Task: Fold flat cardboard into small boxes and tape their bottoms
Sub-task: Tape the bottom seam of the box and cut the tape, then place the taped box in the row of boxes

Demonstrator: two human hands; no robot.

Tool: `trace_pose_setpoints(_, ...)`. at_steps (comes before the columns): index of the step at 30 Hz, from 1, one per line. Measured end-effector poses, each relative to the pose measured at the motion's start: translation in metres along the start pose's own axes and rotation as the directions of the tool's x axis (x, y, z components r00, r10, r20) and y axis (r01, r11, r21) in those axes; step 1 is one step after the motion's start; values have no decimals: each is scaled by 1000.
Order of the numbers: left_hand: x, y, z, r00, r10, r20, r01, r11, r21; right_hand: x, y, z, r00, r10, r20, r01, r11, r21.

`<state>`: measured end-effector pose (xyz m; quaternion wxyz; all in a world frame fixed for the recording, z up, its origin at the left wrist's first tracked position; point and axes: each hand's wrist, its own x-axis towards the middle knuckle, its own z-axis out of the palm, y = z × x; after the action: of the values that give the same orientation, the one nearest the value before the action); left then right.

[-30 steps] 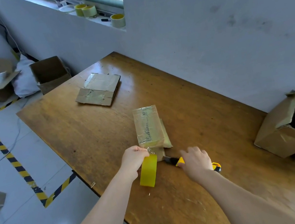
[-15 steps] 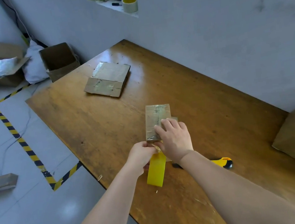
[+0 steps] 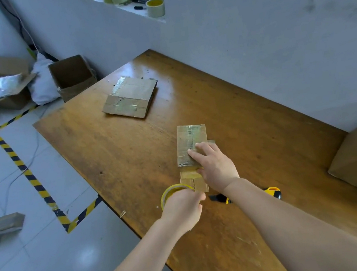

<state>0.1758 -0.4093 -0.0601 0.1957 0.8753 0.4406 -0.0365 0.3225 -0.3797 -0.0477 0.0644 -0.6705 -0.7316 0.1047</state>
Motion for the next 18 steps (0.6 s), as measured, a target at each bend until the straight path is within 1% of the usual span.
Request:
trace_pose_setpoints(2, -7, -4, 13, 999, 40, 19, -40, 999, -21, -1, 0, 2, 1000, 7, -16, -7, 999, 45)
trace_pose_setpoints(4, -10, -10, 18, 999, 34, 13, -32, 994, -105, -2, -1, 3, 999, 20, -34, -17, 997, 79)
trace_pose_setpoints(7, -11, -13, 16, 997, 35, 62, -26, 991, -134, -4, -2, 2, 998, 14, -67, -9, 997, 80)
trace_pose_setpoints(9, -11, -12, 10, 997, 7, 78, 6, 986, -164, -6, -3, 1, 995, 47, -90, -40, 996, 80)
trace_pose_setpoints(10, -11, -11, 8, 998, -22, 52, 31, 982, -185, -7, -3, 1, 994, 72, -86, -65, 995, 81)
trace_pose_setpoints(11, -11, -11, 7, 998, -61, -21, 55, 975, -213, -8, -3, 1, 993, 93, -74, -87, 993, 84)
trace_pose_setpoints(12, -9, -12, 6, 983, -116, -139, 78, 965, -250, -8, -2, 1, 993, 106, -57, -101, 991, 92)
trace_pose_setpoints(13, -6, -14, 2, 944, -185, -273, 102, 950, -294, -8, -2, 1, 993, 115, -40, -110, 988, 106)
trace_pose_setpoints(14, -2, -17, -2, 888, -261, -378, 127, 930, -344, -8, -1, 1, 992, 120, -29, -115, 986, 123)
trace_pose_setpoints(15, 3, -21, -7, 841, -321, -436, 142, 908, -393, -8, 0, 1, 992, 123, -28, -118, 983, 141)
trace_pose_setpoints(16, 10, -25, -11, 826, -345, -446, 142, 893, -427, -9, 0, 2, 991, 127, -32, -120, 980, 157)
trace_pose_setpoints(17, 17, -29, -15, 844, -339, -416, 140, 887, -439, -9, 1, 2, 990, 132, -39, -124, 977, 175)
trace_pose_setpoints(18, 24, -32, -18, 881, -317, -351, 145, 887, -439, -9, 2, 2, 989, 139, -42, -129, 973, 193)
